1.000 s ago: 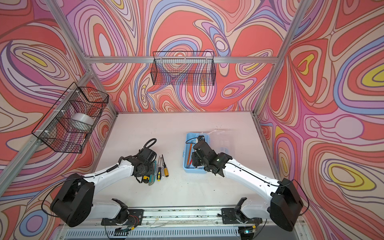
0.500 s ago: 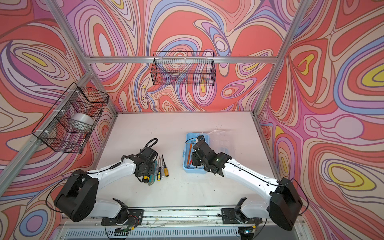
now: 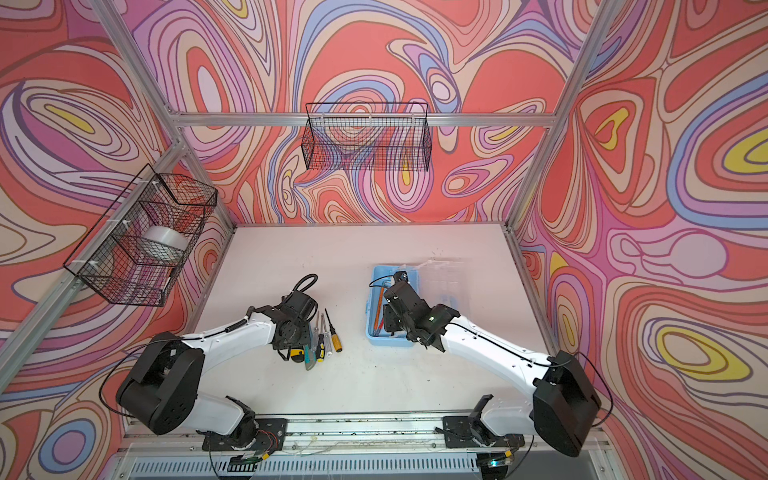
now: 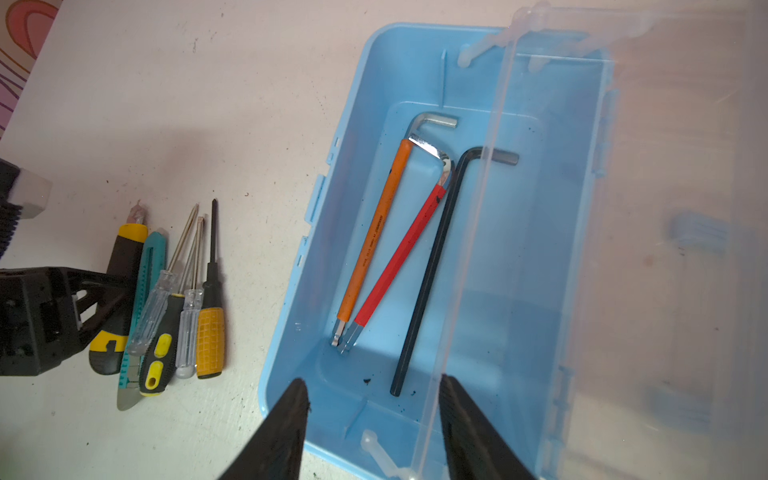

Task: Pack the tool kit
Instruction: 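Close the left gripper on the yellow-black utility knife, then lift the utility knife with the left gripper and carry it over the box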

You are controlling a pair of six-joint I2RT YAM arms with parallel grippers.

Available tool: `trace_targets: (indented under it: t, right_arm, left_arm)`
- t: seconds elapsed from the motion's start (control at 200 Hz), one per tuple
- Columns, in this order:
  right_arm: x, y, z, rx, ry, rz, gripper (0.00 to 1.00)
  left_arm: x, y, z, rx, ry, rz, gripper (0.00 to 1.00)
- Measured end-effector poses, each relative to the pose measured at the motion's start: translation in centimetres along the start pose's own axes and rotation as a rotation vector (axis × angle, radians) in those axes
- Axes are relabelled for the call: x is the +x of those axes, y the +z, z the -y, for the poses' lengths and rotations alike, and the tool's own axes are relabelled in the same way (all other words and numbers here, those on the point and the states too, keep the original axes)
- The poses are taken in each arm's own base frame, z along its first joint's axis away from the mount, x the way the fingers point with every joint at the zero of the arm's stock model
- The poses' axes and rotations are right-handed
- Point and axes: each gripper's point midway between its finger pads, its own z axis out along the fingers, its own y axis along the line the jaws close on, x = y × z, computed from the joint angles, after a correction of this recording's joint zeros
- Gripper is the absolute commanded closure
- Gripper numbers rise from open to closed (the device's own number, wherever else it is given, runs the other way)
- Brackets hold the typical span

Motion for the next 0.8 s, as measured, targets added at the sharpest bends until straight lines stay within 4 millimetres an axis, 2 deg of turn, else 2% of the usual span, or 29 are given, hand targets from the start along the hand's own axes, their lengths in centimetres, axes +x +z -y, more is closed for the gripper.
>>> trace_targets:
  t: [0.25,0.511,0.676,0.801]
  right_arm:
    - [0.5,1.0,0.4,0.019,-0.008,-0.024,0.46]
    - [0.7,1.4,0.5,0.024,-0.014,-0.040,0.46]
    - [0.3,1.4,0.2,0.018,-0.011,-0.032,0.46]
    - [0.2,1.4,0.3,0.020,-0.008,-0.029,0.46]
  left_arm:
    - [-0.4,0.6,0.4,0.025,-0.027,0.014,0.59]
    - [-0.7,0.5,0.5,0.042,-0.039,0.029,0.70]
    - [-0.5,0.1,0.3,0.049,-0.041,0.028,0.73]
    - [-0.6,-1.0,-0.1,0.056,-0.044,0.039,0.74]
